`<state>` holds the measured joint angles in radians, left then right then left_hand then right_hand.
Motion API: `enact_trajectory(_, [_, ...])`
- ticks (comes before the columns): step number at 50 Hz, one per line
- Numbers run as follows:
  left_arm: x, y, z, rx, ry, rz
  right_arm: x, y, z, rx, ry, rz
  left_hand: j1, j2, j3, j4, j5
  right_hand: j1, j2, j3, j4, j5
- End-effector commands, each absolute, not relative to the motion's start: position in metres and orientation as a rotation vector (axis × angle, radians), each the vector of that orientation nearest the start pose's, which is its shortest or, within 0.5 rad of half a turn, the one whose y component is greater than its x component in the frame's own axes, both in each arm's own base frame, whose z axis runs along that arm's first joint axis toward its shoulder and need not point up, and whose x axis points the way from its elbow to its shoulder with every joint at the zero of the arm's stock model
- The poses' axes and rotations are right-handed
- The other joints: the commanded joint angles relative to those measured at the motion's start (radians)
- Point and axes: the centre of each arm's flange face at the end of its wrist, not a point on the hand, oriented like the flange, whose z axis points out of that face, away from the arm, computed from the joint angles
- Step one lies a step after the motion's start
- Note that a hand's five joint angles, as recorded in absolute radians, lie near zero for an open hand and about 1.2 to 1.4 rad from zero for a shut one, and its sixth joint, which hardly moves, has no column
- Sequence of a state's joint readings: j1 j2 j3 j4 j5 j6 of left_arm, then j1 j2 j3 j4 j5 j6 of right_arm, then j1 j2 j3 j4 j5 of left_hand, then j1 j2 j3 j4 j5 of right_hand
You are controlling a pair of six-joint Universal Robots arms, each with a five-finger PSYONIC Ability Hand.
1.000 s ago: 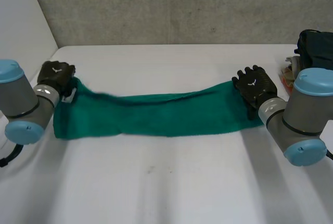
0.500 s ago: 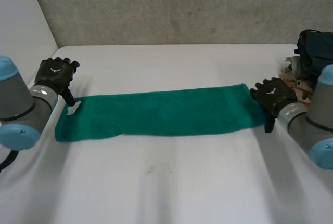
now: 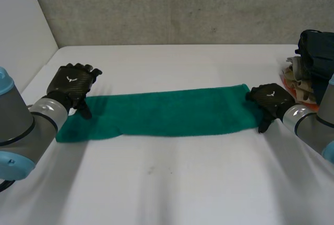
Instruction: Fold the laundry.
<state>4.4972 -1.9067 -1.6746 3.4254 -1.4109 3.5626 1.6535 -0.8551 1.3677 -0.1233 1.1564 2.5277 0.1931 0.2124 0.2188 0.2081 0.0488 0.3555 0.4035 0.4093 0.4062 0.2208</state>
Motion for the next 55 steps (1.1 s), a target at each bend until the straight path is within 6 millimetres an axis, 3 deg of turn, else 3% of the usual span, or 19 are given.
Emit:
enact_trajectory(1, [-0.217, -0.310, 0.193, 0.892, 2.202, -2.038, 0.202, -0.382, 0.106, -1.199, 2.240, -1.753, 0.020, 0.001, -0.005, 0.005, -0.010, 0.506, 0.458, 0.452, 0.455, 0.466])
enact_trajectory(2, [-0.217, -0.310, 0.192, 0.893, 2.204, -2.036, 0.201, -0.384, 0.102, -1.201, 2.250, -1.753, 0.020, 0.001, -0.005, 0.005, -0.010, 0.900, 0.852, 0.846, 0.849, 0.860])
enact_trajectory(3, [-0.217, -0.310, 0.192, 0.893, 2.204, -2.036, 0.200, -0.385, 0.102, -1.203, 2.253, -1.757, 0.020, 0.001, -0.005, 0.005, -0.010, 1.039, 0.991, 0.986, 0.989, 1.000])
enact_trajectory(7, [-0.217, -0.308, 0.194, 0.886, 2.208, -2.044, 0.189, -0.385, 0.110, -1.181, 2.301, -1.780, 0.020, 0.001, -0.005, 0.005, -0.010, 1.041, 0.993, 0.987, 0.990, 1.001])
enact_trajectory(15, [-0.217, -0.302, 0.207, 0.870, 2.183, -2.087, 0.140, -0.368, 0.154, -1.173, 2.463, -1.901, 0.020, 0.001, -0.005, 0.005, -0.010, 1.041, 0.993, 0.987, 0.990, 1.001])
enact_trajectory(18, [-0.216, -0.298, 0.211, 0.865, 2.172, -2.096, 0.120, -0.366, 0.150, -1.201, 2.557, -1.891, 0.020, 0.001, -0.005, 0.005, -0.010, 1.041, 0.993, 0.987, 0.990, 1.001])
enact_trajectory(24, [-0.212, -0.287, 0.212, 0.864, 2.184, -2.087, 0.043, -0.376, 0.146, -1.389, 2.901, -1.848, 0.015, -0.005, -0.011, 0.000, -0.016, 1.041, 0.993, 0.987, 0.990, 1.001])
enact_trajectory(26, [-0.211, -0.286, 0.213, 0.861, 2.181, -2.086, 0.032, -0.378, 0.148, -1.466, 2.940, -1.844, 0.015, -0.005, -0.011, 0.000, -0.016, 1.041, 0.993, 0.987, 0.990, 1.001])
enact_trajectory(29, [-0.209, -0.284, 0.214, 0.854, 2.176, -2.089, 0.035, -0.379, 0.153, -1.510, 2.915, -1.870, 0.015, -0.005, -0.011, 0.000, -0.016, 1.041, 0.993, 0.987, 0.990, 1.001])
enact_trajectory(32, [-0.208, -0.284, 0.218, 0.849, 2.162, -2.102, 0.058, -0.379, 0.169, -1.527, 2.789, -2.000, 0.015, -0.005, -0.011, 0.000, -0.016, 1.041, 0.993, 0.987, 0.990, 1.001])
enact_trajectory(33, [-0.208, -0.284, 0.219, 0.849, 2.160, -2.103, 0.083, -0.378, 0.180, -1.536, 2.668, -2.090, 0.015, -0.005, -0.011, 0.000, -0.016, 1.041, 0.993, 0.987, 0.990, 1.001])
enact_trajectory(36, [-0.209, -0.284, 0.222, 0.848, 2.149, -2.115, 0.125, -0.372, 0.191, -1.542, 2.476, -2.196, 0.015, -0.005, -0.011, 0.000, -0.016, 1.041, 0.993, 0.987, 0.990, 1.001])
enact_trajectory(37, [-0.209, -0.284, 0.224, 0.845, 2.141, -2.124, 0.159, -0.364, 0.198, -1.571, 2.318, -2.261, 0.015, -0.005, -0.011, 0.000, -0.016, 1.041, 0.993, 0.987, 0.990, 1.001])
enact_trajectory(39, [-0.209, -0.283, 0.226, 0.843, 2.136, -2.129, 0.189, -0.355, 0.203, -1.597, 2.173, -2.312, 0.015, -0.005, -0.011, 0.000, -0.016, 1.041, 0.993, 0.987, 0.990, 1.001])
enact_trajectory(40, [-0.209, -0.283, 0.227, 0.842, 2.131, -2.134, 0.220, -0.342, 0.209, -1.617, 2.024, -2.355, 0.012, -0.008, -0.014, -0.003, -0.019, 1.041, 0.993, 0.987, 0.990, 1.001])
enact_trajectory(44, [-0.212, -0.282, 0.230, 0.831, 2.139, -2.160, 0.292, -0.300, 0.217, -1.680, 1.621, -2.394, 0.012, -0.008, -0.014, -0.003, -0.019, 1.041, 0.993, 0.987, 0.990, 1.001])
enact_trajectory(46, [-0.212, -0.281, 0.230, 0.825, 2.149, -2.166, 0.320, -0.277, 0.212, -1.715, 1.463, -2.360, 0.012, -0.008, -0.014, -0.003, -0.019, 1.041, 0.993, 0.987, 0.990, 1.001])
enact_trajectory(50, [-0.213, -0.281, 0.230, 0.813, 2.163, -2.177, 0.403, -0.206, 0.158, -1.816, 1.036, -2.165, 0.012, -0.008, -0.014, -0.003, -0.019, 1.041, 0.993, 0.987, 0.990, 1.001])
enact_trajectory(55, [-0.213, -0.282, 0.229, 0.812, 2.164, -2.178, 0.429, -0.184, 0.121, -1.850, 0.975, -2.067, 0.012, -0.008, -0.014, -0.003, -0.019, 1.041, 0.993, 0.987, 0.990, 1.001])
